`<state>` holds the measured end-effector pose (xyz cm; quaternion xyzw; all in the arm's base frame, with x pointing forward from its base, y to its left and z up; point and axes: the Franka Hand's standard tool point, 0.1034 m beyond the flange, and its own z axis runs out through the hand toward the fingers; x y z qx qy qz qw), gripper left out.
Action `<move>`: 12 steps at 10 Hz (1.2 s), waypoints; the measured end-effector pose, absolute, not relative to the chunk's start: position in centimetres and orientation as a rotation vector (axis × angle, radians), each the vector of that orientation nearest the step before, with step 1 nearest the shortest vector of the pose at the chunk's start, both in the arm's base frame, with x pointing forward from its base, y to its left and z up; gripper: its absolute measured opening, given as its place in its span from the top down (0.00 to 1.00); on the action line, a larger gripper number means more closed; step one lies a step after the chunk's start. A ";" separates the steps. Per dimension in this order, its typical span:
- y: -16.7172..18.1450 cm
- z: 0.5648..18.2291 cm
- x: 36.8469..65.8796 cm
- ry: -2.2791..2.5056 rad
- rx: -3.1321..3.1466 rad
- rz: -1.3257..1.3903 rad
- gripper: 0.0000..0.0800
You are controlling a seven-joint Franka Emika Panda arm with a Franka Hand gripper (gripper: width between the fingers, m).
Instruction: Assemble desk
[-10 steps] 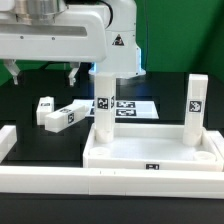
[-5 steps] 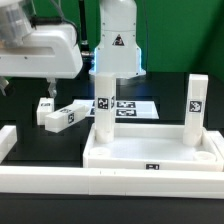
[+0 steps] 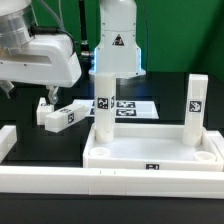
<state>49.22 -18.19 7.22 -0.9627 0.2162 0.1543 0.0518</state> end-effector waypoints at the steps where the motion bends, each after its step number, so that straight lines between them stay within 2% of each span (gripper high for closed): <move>1: -18.2 6.8 49.0 0.748 -2.897 0.477 0.19; 5: -18.0 6.4 48.5 0.758 -2.860 0.515 0.19; 7: -18.0 5.7 48.0 0.777 -2.839 0.525 0.19; 10: -17.6 5.6 47.2 0.745 -2.723 0.782 0.19; 12: -17.4 5.1 48.0 0.708 -2.685 0.894 0.19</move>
Offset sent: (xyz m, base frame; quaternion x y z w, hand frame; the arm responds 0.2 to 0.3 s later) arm 0.0000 0.0000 0.0000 0.0000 0.0000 0.0000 1.0000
